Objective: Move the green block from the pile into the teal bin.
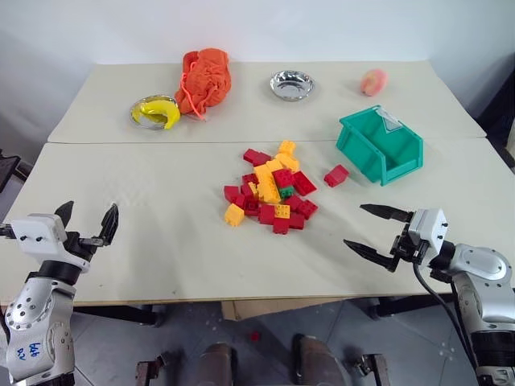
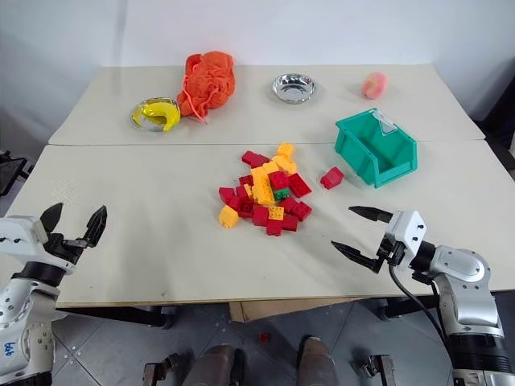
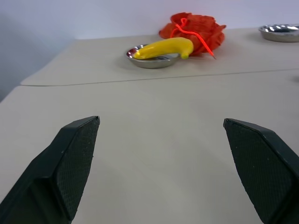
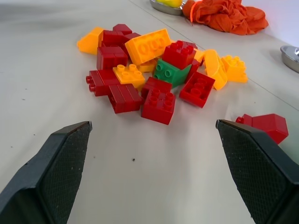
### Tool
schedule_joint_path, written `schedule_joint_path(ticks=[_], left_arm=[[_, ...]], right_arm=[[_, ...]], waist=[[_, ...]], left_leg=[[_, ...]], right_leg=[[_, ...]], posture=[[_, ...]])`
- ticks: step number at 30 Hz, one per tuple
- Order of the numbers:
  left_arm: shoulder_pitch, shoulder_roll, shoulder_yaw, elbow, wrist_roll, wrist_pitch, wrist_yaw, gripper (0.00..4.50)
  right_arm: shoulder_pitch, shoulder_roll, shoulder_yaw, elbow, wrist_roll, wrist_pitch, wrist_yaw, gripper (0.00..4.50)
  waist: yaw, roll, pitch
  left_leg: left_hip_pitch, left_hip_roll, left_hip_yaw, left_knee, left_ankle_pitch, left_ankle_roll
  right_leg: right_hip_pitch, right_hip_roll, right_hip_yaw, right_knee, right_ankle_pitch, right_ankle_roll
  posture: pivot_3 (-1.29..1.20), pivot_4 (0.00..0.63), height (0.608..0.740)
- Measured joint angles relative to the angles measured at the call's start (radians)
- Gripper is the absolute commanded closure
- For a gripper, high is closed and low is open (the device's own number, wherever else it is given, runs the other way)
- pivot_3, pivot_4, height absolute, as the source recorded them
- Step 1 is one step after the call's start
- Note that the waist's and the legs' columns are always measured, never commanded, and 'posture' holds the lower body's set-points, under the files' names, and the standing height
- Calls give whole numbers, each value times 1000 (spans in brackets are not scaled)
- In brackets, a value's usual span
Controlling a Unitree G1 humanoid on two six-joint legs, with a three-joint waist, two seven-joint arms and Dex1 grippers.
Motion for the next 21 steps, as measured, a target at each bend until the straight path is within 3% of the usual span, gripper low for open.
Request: schedule_joint_path(ticks=[4,9,16,21], left_arm=[[-5,47,-30,-1,0,-5,-66,0],[22,135,-126,-64,-48,-32,-309,0],[24,241,-232,-90,-74,-42,-558,0],[-71,235,-289,-34,-45,-77,-585,0]], right_arm=[[0,10,0,0,5,4,-1,44],[-6,5,-3,-2,15,43,-7,44],[-54,-88,-7,42,31,144,37,2299],[-229,-9,172,-80,22,307,12,4080]], waist=[[-3,0,0],[-3,0,0],[-4,0,0],[-17,0,0]], left_leg=[[0,0,0,0,0,0],[0,0,0,0,0,0],[0,1,1,0,0,0],[1,4,3,0,0,-1]], right_leg=[[0,0,0,0,0,0],[0,0,0,0,0,0],[0,0,0,0,0,0],[-2,2,-1,1,1,-2]], posture=[[0,150,740],[0,150,740],[0,150,740],[0,150,740]])
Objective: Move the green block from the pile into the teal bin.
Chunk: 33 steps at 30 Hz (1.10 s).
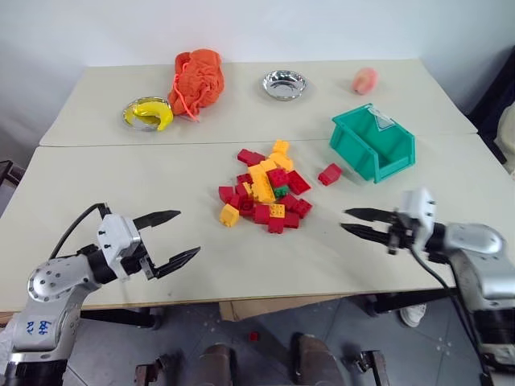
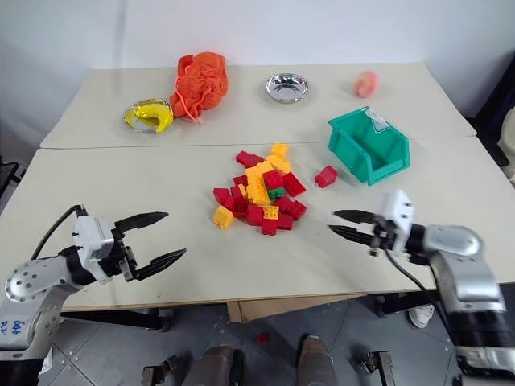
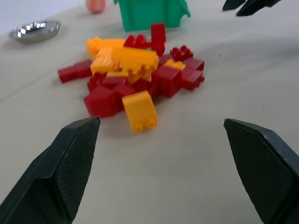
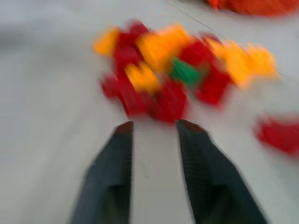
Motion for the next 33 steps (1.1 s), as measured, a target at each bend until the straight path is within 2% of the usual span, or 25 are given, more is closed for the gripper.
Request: schedule_joint_path(ticks=[1,5,7,11,13,19,24,30,33], left_arm=[[-11,0,-5,5,2,-3,-4,0],[-30,-11,-30,31,5,-11,-10,0],[-32,-17,-31,40,7,-11,-6,0],[-33,-30,-36,35,7,-13,3,0],[-23,-32,-33,32,8,-15,14,0],[23,-52,-20,20,19,-25,65,0],[26,-66,-21,18,30,-33,81,0],[16,-70,-26,18,40,-35,89,0],[11,-73,-29,18,40,-37,89,0]], right_arm=[[-47,36,47,-18,-9,46,-23,4462],[-194,141,181,11,-84,178,-108,4486],[-281,223,224,91,-139,200,-172,4486],[-412,373,253,246,-178,228,-251,4486],[-490,419,253,389,-211,202,-314,4486],[-651,414,197,759,-335,40,-527,4486],[-703,391,172,930,-401,-57,-577,4486],[-684,383,171,919,-420,-92,-498,4486],[-584,351,176,738,-387,-41,-358,4486]], waist=[[-1,0,0],[1,0,0],[0,0,0],[-5,0,0],[-12,0,0],[-19,0,0],[-28,0,0],[-42,0,0],[-39,0,0]], left_leg=[[0,0,0,0,0,0],[-2,-1,0,0,0,0],[-2,-1,0,0,0,0],[-2,0,-1,0,-1,-1],[-2,-1,-1,0,-1,-1],[-2,-1,0,-1,-1,-1],[-2,0,1,-1,-1,-1],[-2,0,1,-2,-1,-1],[-2,1,0,-2,-1,-1]], right_leg=[[0,0,0,0,0,0],[-1,0,-1,0,0,0],[-2,0,-1,0,0,0],[-3,0,-3,1,0,-1],[-2,-1,-3,1,0,-1],[-3,-1,-4,1,0,-1],[-3,-1,-4,2,0,-1],[-4,-1,-4,1,0,-1],[-3,-1,-5,1,0,-1]], posture=[[0,150,740],[0,150,740],[0,150,740],[0,150,740],[0,150,740],[0,150,740],[0,150,740],[0,150,740],[0,150,740]])
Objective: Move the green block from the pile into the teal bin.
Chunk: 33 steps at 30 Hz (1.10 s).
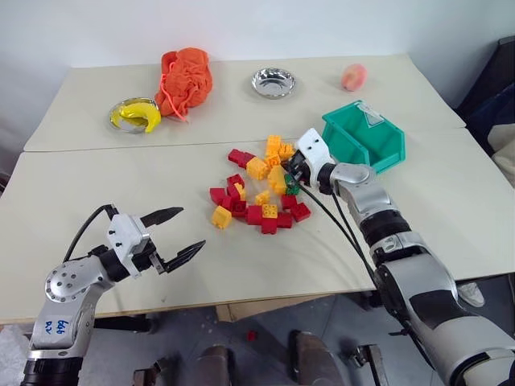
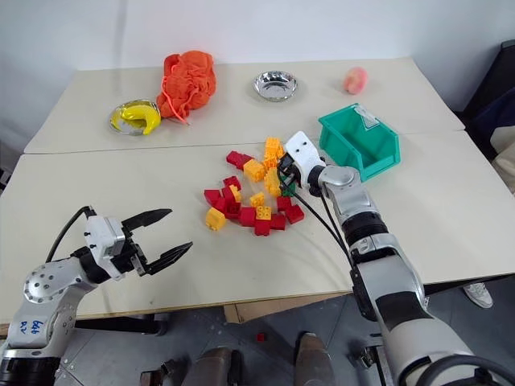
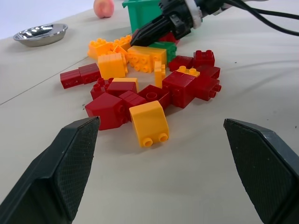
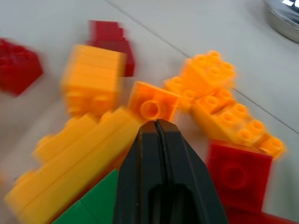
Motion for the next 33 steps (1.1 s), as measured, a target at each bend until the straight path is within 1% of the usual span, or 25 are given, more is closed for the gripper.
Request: schedule_joint_path(ticks=[2,4,7,9,12,15,19,22,24,26,27,29,30,32,33], left_arm=[[-3,-2,1,-1,0,-3,0,0],[-6,-3,0,-3,-1,-5,-1,0],[-6,-4,-1,-5,-6,-5,-6,0],[-7,-4,-4,-10,-12,-2,-16,0],[-15,-4,-9,-12,-15,2,-30,0],[-25,-3,-13,-9,-17,6,-50,0],[-34,-1,-19,-9,-40,10,-84,0],[-19,25,-36,-17,-74,53,-142,0],[-17,35,-51,-19,-77,63,-176,0],[-18,35,-65,-20,-77,63,-198,0],[-18,35,-73,-20,-77,62,-205,0],[-19,34,-83,-20,-76,57,-219,0],[-21,33,-84,-19,-74,51,-222,0],[-27,31,-88,-19,-73,47,-221,0],[-28,30,-88,-19,-72,45,-220,0]], right_arm=[[95,-27,4,-170,53,80,107,4486],[172,-66,21,-310,78,133,182,4486],[236,-112,19,-410,90,134,222,4486],[269,-129,-13,-447,112,102,227,4486],[302,-189,-84,-474,149,34,250,4486],[385,-315,-186,-485,201,-7,308,3925],[509,-427,-284,-478,255,-10,375,2620],[607,-516,-366,-447,280,-29,420,1560],[649,-550,-395,-449,296,-14,440,935],[667,-558,-396,-480,313,32,441,155],[673,-558,-389,-514,326,67,439,74],[674,-552,-363,-627,367,189,411,74],[663,-534,-339,-719,395,295,364,74],[645,-511,-299,-807,417,392,314,74],[628,-501,-265,-863,427,476,272,74]], waist=[[3,0,0],[5,0,0],[13,0,0],[20,0,0],[27,0,0],[50,0,0],[54,0,0],[53,0,0],[49,0,0],[43,0,0],[41,0,0],[38,0,0],[38,0,0],[42,0,0],[47,0,0]], left_leg=[[0,0,0,0,0,0],[0,0,1,1,0,0],[0,0,1,1,0,0],[0,0,2,1,0,0],[0,0,2,1,-1,0],[0,0,2,1,-1,1],[1,0,3,1,-1,1],[1,0,4,1,-1,1],[2,1,6,1,-1,1],[4,3,8,1,-1,1],[4,3,8,1,-1,1],[4,4,8,1,-1,1],[4,4,8,2,-1,1],[4,4,7,2,-1,1],[3,4,7,2,-1,1]], right_leg=[[0,0,0,0,0,0],[0,0,0,0,0,0],[0,0,0,0,0,0],[0,0,0,0,0,0],[0,0,0,-1,0,0],[1,0,0,-2,0,0],[2,0,0,-2,0,0],[2,0,0,-2,0,0],[2,0,0,-2,0,0],[2,1,0,-2,1,-1],[2,1,0,-2,1,-1],[1,1,0,-1,1,-2],[1,1,0,-1,2,-2],[1,1,0,-1,2,-2],[1,1,0,-1,2,-2]], posture=[[0,150,740],[0,150,740],[0,150,740],[0,150,740],[0,150,740],[0,150,740],[0,150,740],[0,150,740],[0,150,740],[0,150,740],[0,150,740],[0,150,740],[0,150,740],[0,150,740],[0,150,740]])
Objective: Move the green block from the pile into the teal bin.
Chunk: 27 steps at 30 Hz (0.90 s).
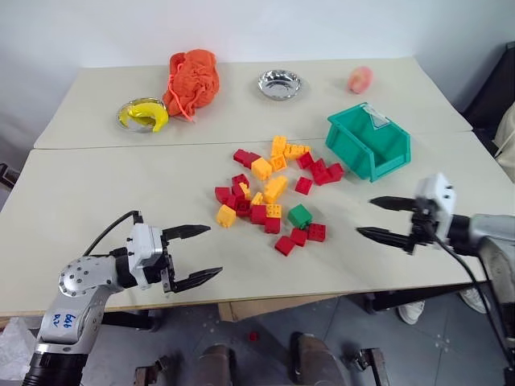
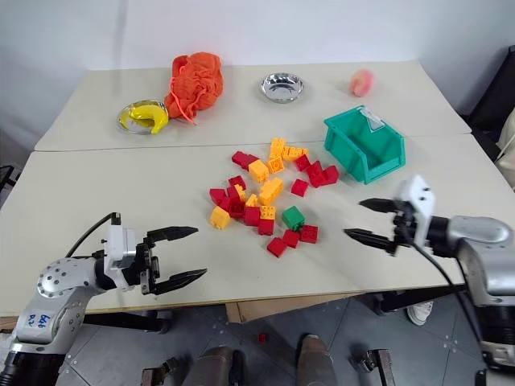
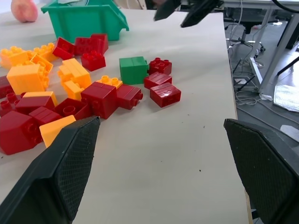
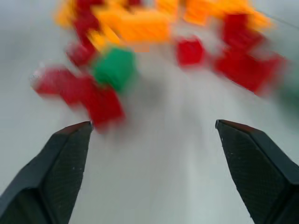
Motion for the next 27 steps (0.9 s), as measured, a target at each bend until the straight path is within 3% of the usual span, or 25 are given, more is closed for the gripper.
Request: schedule_joint_path(ticks=[6,14,18,24,27], left_arm=[[0,-17,-4,2,14,-5,24,0],[3,-30,-13,0,18,-8,45,0],[2,-34,-13,-1,20,-9,57,0],[-9,-43,-13,-1,20,-13,63,0],[-33,-70,-20,-1,18,-14,74,0]], right_arm=[[-176,14,208,-150,-48,385,-216,74],[-331,189,328,-76,-113,528,-385,74],[-352,243,340,-41,-125,547,-431,943],[-353,225,311,-37,-126,493,-429,3025],[-344,198,217,-36,-115,407,-404,2988]], waist=[[14,0,0],[5,0,0],[6,0,0],[6,0,0],[8,0,0]], left_leg=[[-3,-1,-2,1,0,0],[-3,-1,-2,0,0,0],[-3,-1,-2,0,0,0],[-3,-1,-2,0,0,0],[-4,-1,-2,0,-1,1]], right_leg=[[-1,0,-1,-1,1,-1],[-2,0,-2,-1,1,-1],[-2,0,-2,-1,1,-1],[-2,0,-2,-1,1,-1],[-2,0,-2,-1,1,0]], posture=[[0,150,740],[0,150,740],[0,150,740],[0,150,740],[0,150,740]])
